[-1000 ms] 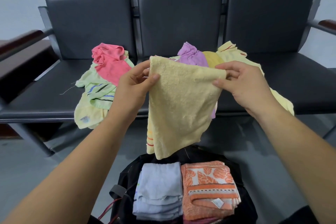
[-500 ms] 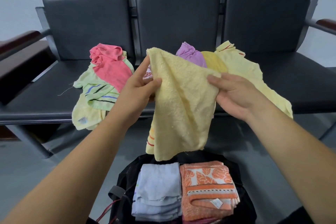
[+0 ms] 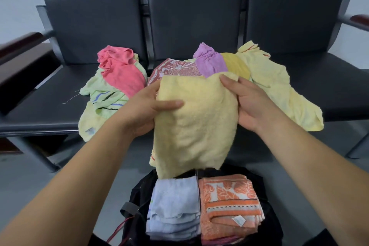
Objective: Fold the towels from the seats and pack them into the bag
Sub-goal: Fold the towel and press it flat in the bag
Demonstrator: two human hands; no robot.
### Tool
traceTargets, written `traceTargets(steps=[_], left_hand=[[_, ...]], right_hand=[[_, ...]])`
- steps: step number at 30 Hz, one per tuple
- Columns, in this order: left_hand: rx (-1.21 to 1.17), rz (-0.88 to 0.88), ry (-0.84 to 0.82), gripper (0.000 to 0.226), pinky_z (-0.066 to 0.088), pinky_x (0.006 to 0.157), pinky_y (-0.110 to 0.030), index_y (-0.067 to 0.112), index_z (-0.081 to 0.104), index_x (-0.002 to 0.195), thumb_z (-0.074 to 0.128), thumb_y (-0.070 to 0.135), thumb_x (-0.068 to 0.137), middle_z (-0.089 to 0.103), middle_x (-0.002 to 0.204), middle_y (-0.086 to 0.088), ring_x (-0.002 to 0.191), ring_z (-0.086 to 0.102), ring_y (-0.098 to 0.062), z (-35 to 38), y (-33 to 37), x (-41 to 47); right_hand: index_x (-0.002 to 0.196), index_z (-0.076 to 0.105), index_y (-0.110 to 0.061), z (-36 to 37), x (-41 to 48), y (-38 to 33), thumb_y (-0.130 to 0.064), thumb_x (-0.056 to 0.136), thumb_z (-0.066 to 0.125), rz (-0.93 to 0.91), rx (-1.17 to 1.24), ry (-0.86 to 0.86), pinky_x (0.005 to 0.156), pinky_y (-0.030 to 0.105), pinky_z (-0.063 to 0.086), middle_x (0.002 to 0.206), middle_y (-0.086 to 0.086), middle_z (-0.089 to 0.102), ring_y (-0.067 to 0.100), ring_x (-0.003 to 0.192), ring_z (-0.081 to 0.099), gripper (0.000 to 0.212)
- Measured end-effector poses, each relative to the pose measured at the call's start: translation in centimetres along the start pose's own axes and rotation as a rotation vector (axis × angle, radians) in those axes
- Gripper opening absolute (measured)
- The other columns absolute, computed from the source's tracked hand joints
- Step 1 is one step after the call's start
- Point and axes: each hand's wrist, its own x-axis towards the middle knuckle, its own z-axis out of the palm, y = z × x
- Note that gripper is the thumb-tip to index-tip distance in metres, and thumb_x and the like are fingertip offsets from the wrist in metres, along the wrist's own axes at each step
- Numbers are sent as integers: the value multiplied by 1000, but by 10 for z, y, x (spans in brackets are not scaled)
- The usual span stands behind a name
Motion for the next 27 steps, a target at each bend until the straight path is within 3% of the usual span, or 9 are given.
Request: traceTargets(steps=[3, 6, 8, 14, 18, 20, 22, 25, 27], left_hand=[[107, -86, 136, 75, 62, 72, -39, 5, 54, 131, 82, 1, 61, 68, 121, -19, 97, 73, -29, -4, -7, 3], [119, -221, 4, 35, 61, 84, -34, -3, 71, 103, 76, 7, 70, 74, 110, -20, 98, 72, -28, -5, -10, 2], [103, -241, -50, 26, 59, 88, -32, -2, 74, 95, 73, 14, 75, 75, 106, -17, 98, 72, -25, -1, -11, 1], [-224, -250, -91, 33, 61, 81, -36, 9, 73, 111, 61, 26, 85, 75, 109, -10, 96, 74, -22, 20, -3, -6], [-343, -303, 33, 35, 63, 66, -38, 5, 80, 84, 59, 31, 91, 77, 90, -13, 76, 76, -24, 27, 2, -4], [-397, -313, 101, 44, 62, 61, -39, 2, 79, 80, 54, 33, 99, 76, 83, -13, 70, 75, -24, 24, 3, -2], [-449, -289, 148, 40, 63, 62, -39, 3, 76, 91, 53, 34, 101, 76, 84, -12, 71, 75, -24, 20, 3, -1], [-511, -195, 144, 35, 63, 66, -38, 5, 79, 86, 59, 33, 94, 76, 87, -10, 76, 75, -23, 15, 6, -3], [-514, -147, 135, 26, 62, 63, -36, 4, 80, 77, 64, 24, 82, 76, 86, -11, 76, 76, -22, 12, 10, -3]], right_hand=[[122, 64, 0, -3, -3, -9, -12, 96, 64, -62, -56, 3, 80, 34, 62, 106, 11, 74, 22, 93, 73, 29], [121, 64, 0, -4, -6, -14, -12, 97, 64, -69, -77, 20, 79, 35, 62, 100, 10, 74, 21, 91, 73, 27], [120, 64, -1, -5, -7, -17, -13, 97, 64, -59, -52, 45, 76, 37, 63, 101, 11, 76, 22, 90, 74, 26], [136, 60, -2, -21, -2, -28, -18, 93, 65, 155, 22, 1, 76, 37, 63, 122, 14, 72, 24, 107, 73, 46], [140, 58, -4, -32, -7, -20, -39, 96, 57, 179, 99, -204, 103, 47, 52, 141, 15, 61, 31, 129, 60, 56], [135, 64, -9, -33, -9, 0, -40, 86, 74, 270, -29, -355, 115, 58, 37, 145, 18, 56, 41, 137, 49, 59], [126, 67, -7, -29, -8, 21, -25, 69, 92, 355, -114, -403, 116, 53, 36, 134, 20, 61, 41, 128, 56, 65], [122, 65, -4, -10, -7, 35, -10, 79, 78, 290, -223, -365, 103, 40, 41, 115, 14, 68, 26, 103, 63, 45], [126, 62, -5, 1, -5, 36, -11, 83, 74, 208, -160, -281, 101, 41, 44, 119, 15, 67, 26, 104, 62, 45]])
